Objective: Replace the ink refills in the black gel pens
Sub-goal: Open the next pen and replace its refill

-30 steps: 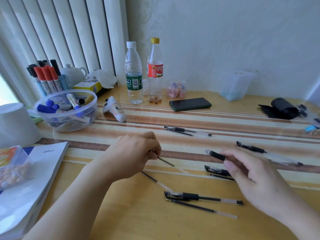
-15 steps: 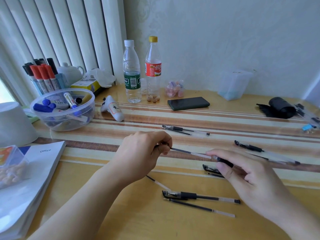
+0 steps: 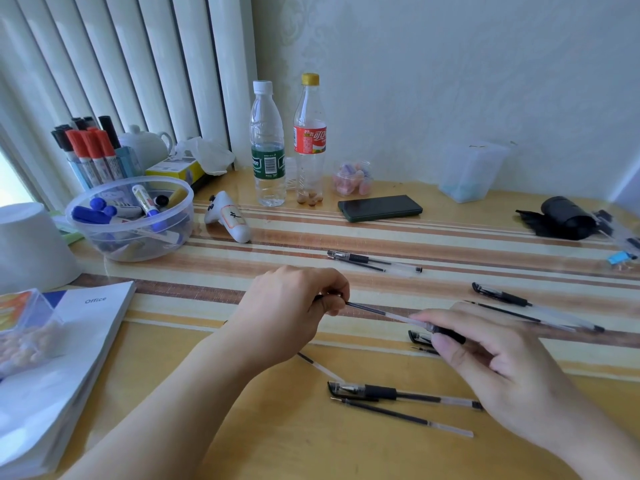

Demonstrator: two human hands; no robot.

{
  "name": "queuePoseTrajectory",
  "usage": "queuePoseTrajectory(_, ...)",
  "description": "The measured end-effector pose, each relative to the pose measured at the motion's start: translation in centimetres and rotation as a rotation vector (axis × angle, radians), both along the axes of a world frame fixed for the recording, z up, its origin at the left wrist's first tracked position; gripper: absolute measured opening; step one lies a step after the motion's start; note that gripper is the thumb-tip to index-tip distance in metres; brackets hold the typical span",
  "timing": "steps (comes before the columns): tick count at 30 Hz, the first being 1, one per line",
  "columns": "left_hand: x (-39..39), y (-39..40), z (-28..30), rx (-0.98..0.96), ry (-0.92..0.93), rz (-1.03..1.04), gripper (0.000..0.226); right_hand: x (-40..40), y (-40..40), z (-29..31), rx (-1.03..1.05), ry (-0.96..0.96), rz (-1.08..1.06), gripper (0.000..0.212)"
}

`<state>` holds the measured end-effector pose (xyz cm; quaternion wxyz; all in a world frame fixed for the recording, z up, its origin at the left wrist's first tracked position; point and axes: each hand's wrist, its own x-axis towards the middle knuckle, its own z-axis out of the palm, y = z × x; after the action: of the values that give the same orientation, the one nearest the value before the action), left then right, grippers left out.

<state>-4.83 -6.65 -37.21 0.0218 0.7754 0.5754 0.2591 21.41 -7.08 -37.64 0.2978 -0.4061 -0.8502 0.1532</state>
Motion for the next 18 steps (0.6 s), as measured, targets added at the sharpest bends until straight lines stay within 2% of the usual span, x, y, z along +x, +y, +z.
queuePoseTrajectory(6, 0.9, -1.0, 0.4, 0.152, 0.174, -0.003, 0.004, -0.5, -0.6, 0.7, 0.101, -0.297, -0.122, 0.026)
queuePoseTrajectory(10, 2.8, -2.0, 0.7, 0.241, 0.17, -0.115, 0.005, -1.4, -0.8, -0.5, 0.021, -0.223, -0.119, 0.038)
queuePoseTrajectory(12, 2.9, -2.2, 1.3, 0.388, 0.017, -0.118, 0.005, -1.3, -0.4, -1.1, -0.014, -0.099, -0.137, 0.022)
queuePoseTrajectory(14, 2.5, -2.1, 1.7, 0.497, -0.217, -0.093, 0.007, -0.9, 0.1, -1.3, -0.013, 0.034, -0.155, 0.009)
queuePoseTrajectory(16, 2.1, -1.9, 1.7, 0.422, -0.403, -0.055, 0.01, -0.6, 0.2, -1.3, -0.049, 0.219, -0.14, 0.015)
queuePoseTrajectory(18, 2.2, -1.9, 1.5, 0.259, -0.481, 0.0, 0.013, -0.5, 0.1, -1.0, -0.056, 0.315, -0.113, 0.019)
